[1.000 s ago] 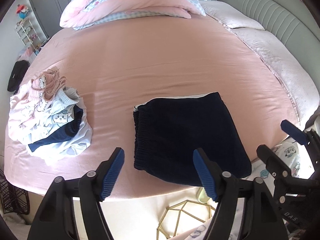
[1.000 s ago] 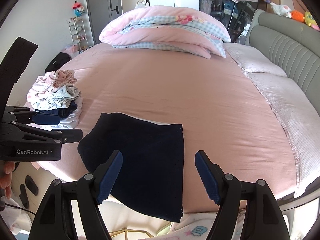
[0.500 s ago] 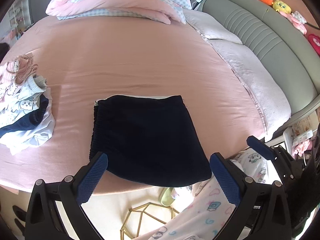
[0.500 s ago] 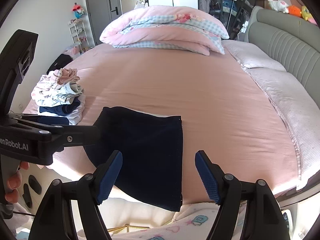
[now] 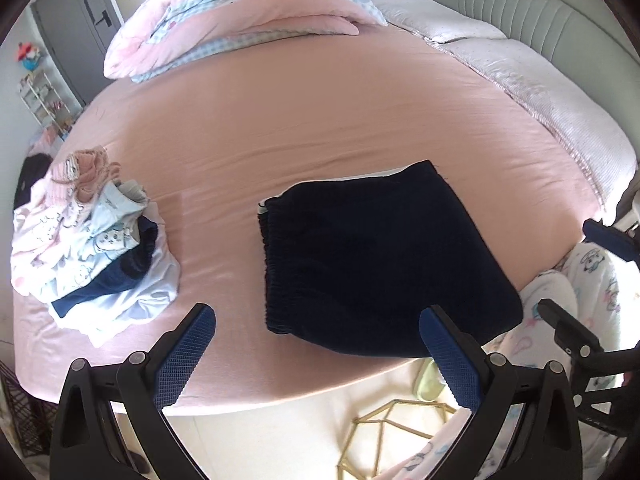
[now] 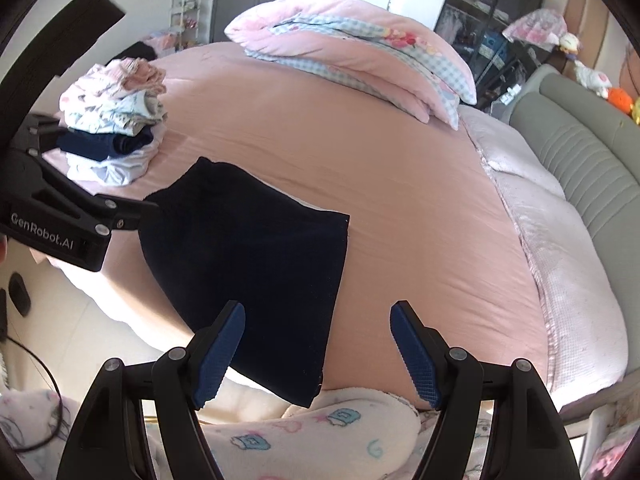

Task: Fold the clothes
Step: 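Grasp the folded navy pants with both grippers and lift them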

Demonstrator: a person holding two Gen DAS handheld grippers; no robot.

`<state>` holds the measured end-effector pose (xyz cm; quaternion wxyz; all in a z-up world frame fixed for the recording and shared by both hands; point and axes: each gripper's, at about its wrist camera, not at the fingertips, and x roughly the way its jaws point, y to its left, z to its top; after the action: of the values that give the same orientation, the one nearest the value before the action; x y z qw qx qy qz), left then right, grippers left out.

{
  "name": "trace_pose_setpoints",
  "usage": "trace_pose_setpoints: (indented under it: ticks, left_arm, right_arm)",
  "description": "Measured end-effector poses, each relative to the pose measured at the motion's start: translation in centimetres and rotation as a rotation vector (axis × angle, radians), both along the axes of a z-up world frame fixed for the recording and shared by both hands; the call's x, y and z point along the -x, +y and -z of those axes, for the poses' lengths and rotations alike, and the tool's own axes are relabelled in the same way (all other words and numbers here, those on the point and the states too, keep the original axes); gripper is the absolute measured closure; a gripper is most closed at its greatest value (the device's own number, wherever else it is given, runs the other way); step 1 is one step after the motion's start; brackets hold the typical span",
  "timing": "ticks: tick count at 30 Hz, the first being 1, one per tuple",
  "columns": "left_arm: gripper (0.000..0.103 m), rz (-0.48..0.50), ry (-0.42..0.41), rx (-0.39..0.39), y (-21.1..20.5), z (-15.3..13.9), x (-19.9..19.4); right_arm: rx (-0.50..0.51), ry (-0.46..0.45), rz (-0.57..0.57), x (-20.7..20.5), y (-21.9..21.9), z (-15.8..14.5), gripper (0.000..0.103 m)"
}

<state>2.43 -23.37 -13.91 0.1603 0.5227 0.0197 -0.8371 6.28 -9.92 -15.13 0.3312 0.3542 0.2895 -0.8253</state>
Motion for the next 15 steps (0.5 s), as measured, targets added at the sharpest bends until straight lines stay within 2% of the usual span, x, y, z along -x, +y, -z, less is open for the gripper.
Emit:
trace_pose_setpoints:
  ticks: [4, 9, 11, 15]
  left_arm:
    - [0.0, 0.071, 0.007, 0.216, 0.7, 0.3, -1.5]
    - [0.0, 0.178, -0.005, 0.444, 1.6, 1.7, -3.2]
    - [0.0, 0.213, -0.009, 0.462, 1.6, 2.3, -3.8]
    - [0.0, 0.229, -0.046, 0.49, 1.1, 3.5, -4.2]
  right_arm:
    - [-0.082, 0.076, -0.124, -2.8, -1.5, 1.2, 0.028]
    - [-0.204, 0.093, -0.268, -5.9, -3.4, 4.1, 0.028]
    - [-0.26, 0.096, -0.291, -6.5, -3.9, 5.5, 0.028]
    - [-0.307, 0.092, -0.323, -7.0, -4.3, 6.9, 0.028]
